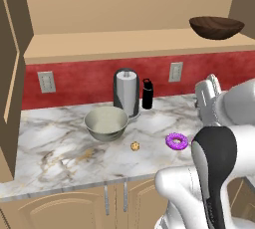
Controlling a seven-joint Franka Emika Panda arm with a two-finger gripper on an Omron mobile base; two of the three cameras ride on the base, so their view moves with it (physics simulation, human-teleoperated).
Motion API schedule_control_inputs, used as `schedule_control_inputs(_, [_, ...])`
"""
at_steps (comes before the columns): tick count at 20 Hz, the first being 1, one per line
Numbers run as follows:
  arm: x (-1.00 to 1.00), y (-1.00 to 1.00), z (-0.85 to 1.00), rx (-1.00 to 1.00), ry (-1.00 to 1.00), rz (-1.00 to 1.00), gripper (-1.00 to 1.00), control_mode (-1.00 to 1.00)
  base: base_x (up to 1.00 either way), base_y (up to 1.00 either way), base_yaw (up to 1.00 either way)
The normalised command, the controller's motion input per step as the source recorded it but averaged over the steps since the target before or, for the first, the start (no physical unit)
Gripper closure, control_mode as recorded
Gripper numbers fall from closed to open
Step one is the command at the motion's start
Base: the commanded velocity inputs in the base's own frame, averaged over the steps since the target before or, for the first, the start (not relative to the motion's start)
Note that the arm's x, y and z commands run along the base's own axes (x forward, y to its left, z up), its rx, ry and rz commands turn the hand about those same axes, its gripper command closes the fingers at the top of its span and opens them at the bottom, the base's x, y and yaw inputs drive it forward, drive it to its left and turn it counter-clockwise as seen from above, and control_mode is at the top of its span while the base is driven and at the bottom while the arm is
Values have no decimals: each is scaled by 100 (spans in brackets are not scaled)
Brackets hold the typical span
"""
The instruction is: Pick both bowls and place them on the counter. Then place the donut in one bowl and place the cookie dough ball in the other bowl.
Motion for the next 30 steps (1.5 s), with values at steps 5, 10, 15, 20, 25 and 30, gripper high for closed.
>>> schedule_control_inputs(5, [-4, -34, 39, -3, 0, -24, -100, -100, 0, 0, 0])
schedule_control_inputs(10, [0, -37, 28, -3, 0, -18, -100, -100, 0, 0, 0])
schedule_control_inputs(15, [0, -36, 33, -3, -5, -12, -100, -100, 0, 0, 0])
schedule_control_inputs(20, [0, -29, 34, -11, -11, -9, -100, -100, 0, 0, 0])
schedule_control_inputs(25, [5, -29, 23, -6, -9, -7, -100, -100, 0, 0, 0])
schedule_control_inputs(30, [23, -22, 15, -3, -11, -5, -100, -100, 0, 0, 0])
